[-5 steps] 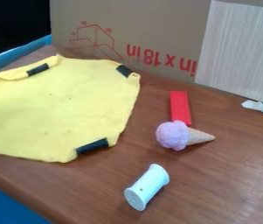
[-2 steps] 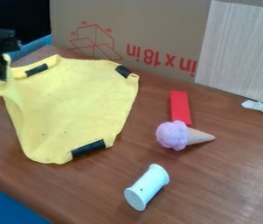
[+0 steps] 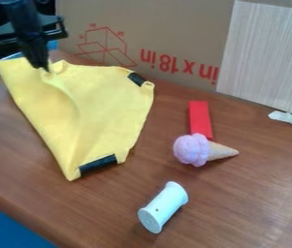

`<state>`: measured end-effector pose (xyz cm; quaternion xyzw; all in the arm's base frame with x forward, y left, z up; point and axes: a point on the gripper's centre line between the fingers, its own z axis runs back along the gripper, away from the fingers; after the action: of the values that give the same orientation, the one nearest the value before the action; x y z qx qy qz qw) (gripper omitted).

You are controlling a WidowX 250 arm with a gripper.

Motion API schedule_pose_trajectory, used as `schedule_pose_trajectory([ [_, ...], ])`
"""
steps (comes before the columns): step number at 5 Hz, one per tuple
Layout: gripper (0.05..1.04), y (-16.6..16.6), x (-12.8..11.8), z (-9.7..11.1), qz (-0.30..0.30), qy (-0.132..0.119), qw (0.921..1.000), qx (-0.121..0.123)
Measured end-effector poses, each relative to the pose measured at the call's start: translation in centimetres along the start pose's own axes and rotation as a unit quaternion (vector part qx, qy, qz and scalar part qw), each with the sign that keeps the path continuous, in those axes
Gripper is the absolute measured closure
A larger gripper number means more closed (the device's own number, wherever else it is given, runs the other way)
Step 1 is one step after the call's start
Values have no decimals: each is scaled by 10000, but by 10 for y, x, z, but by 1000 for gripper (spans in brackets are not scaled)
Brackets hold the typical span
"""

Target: Fold the cloth from bottom left to top right

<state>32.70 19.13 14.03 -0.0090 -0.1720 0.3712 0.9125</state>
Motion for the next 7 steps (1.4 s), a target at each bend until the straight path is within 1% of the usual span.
schedule_pose_trajectory([
  [1, 1032, -27, 11, -4, 214, 135, 9997, 16],
  [3, 1032, -69, 21, -12, 362, 42, 9993, -15],
  [4, 1032, -91, 19, -27, 392, 97, 9992, 6],
  [5, 1018, -111, 19, -36, 438, 74, 9990, 1],
  [6, 886, -130, 18, -41, 384, 69, 9992, -69],
  [7, 646, -139, 19, -36, 370, 41, 9992, -154],
])
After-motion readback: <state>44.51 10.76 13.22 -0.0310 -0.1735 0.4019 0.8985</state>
